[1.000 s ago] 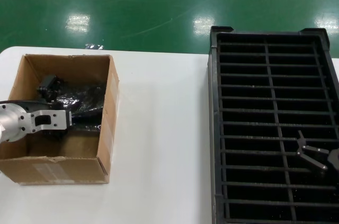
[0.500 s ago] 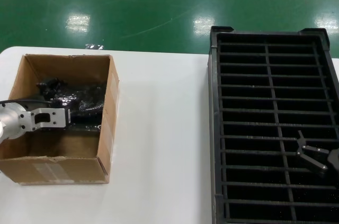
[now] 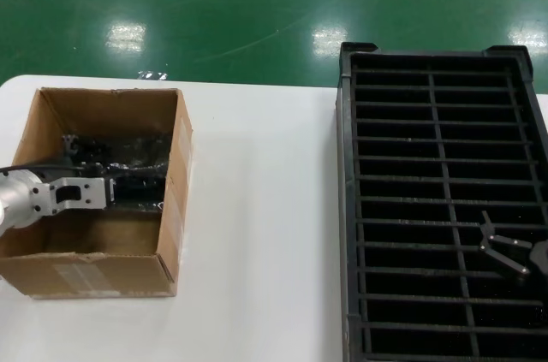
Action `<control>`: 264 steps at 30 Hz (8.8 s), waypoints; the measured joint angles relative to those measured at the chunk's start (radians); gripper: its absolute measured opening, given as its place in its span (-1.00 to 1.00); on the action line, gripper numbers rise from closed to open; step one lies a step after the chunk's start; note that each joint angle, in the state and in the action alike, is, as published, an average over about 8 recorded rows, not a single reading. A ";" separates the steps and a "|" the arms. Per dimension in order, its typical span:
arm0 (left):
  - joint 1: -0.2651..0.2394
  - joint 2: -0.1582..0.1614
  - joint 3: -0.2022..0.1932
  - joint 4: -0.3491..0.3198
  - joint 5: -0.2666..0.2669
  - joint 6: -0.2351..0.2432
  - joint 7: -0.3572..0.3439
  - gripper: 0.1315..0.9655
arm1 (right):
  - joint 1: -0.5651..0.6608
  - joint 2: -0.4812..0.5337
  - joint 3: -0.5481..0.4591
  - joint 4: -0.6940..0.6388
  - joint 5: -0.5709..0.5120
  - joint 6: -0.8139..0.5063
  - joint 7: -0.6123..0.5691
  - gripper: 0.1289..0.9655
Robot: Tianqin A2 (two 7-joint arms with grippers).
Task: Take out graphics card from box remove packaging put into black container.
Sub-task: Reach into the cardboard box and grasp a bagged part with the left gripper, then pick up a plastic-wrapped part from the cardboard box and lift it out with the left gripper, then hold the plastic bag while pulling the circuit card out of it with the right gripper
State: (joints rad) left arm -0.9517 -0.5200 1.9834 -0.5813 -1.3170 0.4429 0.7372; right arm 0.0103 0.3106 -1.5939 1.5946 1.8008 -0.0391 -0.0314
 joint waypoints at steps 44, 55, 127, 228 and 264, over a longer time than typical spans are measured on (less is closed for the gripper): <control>0.510 -0.319 -0.353 -1.076 0.405 0.098 -0.584 -0.98 | 0.000 0.000 0.000 0.000 0.000 0.000 0.000 1.00; 0.722 -0.340 -0.432 -1.303 0.335 0.070 -0.570 -0.98 | 0.000 0.000 0.000 0.000 0.000 0.000 0.000 1.00; 0.801 -0.296 -0.342 -1.387 0.273 0.044 -0.492 -0.98 | 0.404 0.264 -0.722 -0.035 0.253 0.071 0.052 0.92; 0.801 -0.296 -0.342 -1.387 0.273 0.044 -0.492 -0.98 | 0.580 0.378 -1.110 0.276 0.584 0.294 -0.241 -0.99; 0.801 -0.296 -0.342 -1.387 0.273 0.044 -0.492 -0.98 | 0.571 0.343 -1.009 0.180 0.574 0.246 -0.255 -0.99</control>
State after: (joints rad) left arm -0.1510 -0.8164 1.6415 -1.9683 -1.0443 0.4871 0.2449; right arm 0.5809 0.6537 -2.6031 1.7747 2.3751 0.2073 -0.2868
